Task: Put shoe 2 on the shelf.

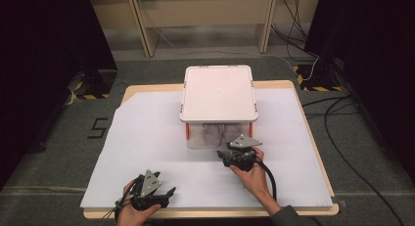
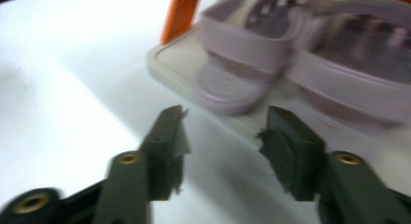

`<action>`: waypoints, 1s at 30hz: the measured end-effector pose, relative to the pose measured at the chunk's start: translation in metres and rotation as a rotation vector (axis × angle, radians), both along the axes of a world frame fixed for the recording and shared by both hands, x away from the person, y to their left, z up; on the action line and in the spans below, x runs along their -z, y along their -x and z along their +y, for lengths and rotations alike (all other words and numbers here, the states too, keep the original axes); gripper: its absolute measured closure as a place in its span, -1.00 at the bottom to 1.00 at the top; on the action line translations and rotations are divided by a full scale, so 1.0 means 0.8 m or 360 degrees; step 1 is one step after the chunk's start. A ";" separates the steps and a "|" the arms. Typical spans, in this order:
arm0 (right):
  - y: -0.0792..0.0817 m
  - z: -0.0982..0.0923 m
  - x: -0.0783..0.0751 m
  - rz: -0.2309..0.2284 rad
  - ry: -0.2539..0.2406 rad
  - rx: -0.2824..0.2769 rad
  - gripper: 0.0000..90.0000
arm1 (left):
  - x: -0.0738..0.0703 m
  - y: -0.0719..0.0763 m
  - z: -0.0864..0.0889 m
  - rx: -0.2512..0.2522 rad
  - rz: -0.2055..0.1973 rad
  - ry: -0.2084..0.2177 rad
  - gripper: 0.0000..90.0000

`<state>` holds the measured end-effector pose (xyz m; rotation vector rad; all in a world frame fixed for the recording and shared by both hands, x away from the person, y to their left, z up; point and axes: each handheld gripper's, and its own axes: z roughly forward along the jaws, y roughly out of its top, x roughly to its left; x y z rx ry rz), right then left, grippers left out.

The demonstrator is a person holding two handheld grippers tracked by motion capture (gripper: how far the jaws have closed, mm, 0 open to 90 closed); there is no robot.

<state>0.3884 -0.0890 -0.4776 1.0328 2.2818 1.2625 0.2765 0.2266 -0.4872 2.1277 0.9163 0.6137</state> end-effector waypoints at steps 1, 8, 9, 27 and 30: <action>-0.001 0.006 0.002 -0.0005 0.0014 -0.0012 0.23 | 0.000 0.000 0.000 0.0002 -0.0002 -0.0001 -0.47; -0.012 0.029 0.011 -0.0040 0.0098 -0.0031 0.47 | 0.001 0.000 -0.002 0.0012 0.0003 -0.0006 -0.46; -0.013 0.031 0.013 -0.0035 0.0103 -0.0029 0.49 | 0.001 0.000 -0.002 0.0013 0.0004 -0.0006 -0.46; -0.023 0.053 0.011 -0.0093 0.0085 0.0009 0.27 | 0.001 0.000 -0.002 0.0018 0.0007 -0.0006 -0.46; -0.014 0.046 0.003 -0.0048 0.0039 -0.0030 0.16 | 0.001 0.001 -0.002 0.0022 0.0009 -0.0010 -0.46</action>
